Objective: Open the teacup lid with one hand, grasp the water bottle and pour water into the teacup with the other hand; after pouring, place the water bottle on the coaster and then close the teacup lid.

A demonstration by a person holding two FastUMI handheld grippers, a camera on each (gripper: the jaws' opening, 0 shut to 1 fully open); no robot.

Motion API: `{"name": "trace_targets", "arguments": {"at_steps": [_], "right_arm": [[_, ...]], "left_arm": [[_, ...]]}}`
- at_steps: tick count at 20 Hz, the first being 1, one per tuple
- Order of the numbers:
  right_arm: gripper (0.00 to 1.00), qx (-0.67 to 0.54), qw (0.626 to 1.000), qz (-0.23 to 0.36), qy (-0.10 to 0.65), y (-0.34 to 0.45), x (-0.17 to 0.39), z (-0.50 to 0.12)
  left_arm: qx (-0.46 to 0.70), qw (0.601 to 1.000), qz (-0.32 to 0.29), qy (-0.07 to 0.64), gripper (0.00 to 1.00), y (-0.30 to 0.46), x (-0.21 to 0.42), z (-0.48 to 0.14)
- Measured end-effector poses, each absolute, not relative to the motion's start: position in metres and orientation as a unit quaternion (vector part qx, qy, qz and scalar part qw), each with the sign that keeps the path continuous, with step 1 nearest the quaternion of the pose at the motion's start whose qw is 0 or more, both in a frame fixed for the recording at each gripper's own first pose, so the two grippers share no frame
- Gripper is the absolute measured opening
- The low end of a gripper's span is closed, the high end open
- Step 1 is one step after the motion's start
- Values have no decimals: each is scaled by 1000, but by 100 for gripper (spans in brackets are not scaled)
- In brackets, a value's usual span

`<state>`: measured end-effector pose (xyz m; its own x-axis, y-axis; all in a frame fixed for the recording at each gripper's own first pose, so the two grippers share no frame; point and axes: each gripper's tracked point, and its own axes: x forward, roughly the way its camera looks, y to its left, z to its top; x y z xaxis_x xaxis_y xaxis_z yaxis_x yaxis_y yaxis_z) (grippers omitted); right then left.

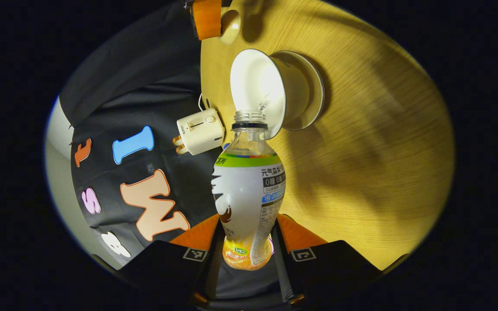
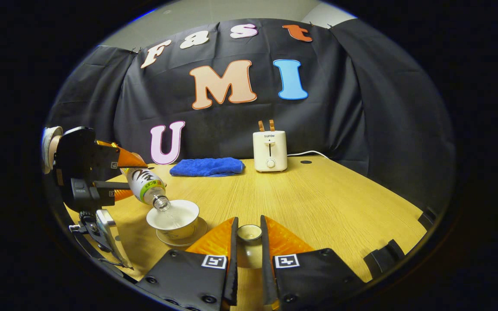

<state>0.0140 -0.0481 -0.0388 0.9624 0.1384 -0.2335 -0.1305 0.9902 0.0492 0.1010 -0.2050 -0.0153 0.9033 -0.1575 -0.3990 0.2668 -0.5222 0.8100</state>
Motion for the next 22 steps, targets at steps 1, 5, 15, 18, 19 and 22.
{"name": "trace_targets", "arguments": {"at_steps": [1, 5, 15, 18, 19, 22], "right_arm": [[29, 17, 990, 68, 119, -48, 14, -38], [29, 17, 990, 69, 123, -47, 15, -42], [26, 11, 989, 70, 131, -45, 14, -49], [26, 9, 989, 71, 130, -45, 14, -49], [26, 9, 989, 72, 130, -44, 15, -48], [26, 11, 989, 76, 129, -41, 14, -47]], "left_arm": [[846, 485, -217, 33, 55, -205, 102, -15], [856, 470, -213, 42, 55, -204, 101, -9], [884, 420, -200, 51, 55, -208, 107, 4], [892, 403, -200, 49, 55, -210, 105, 7], [895, 396, -199, 49, 55, -211, 105, 8], [902, 381, -197, 45, 55, -215, 106, 11]]}}
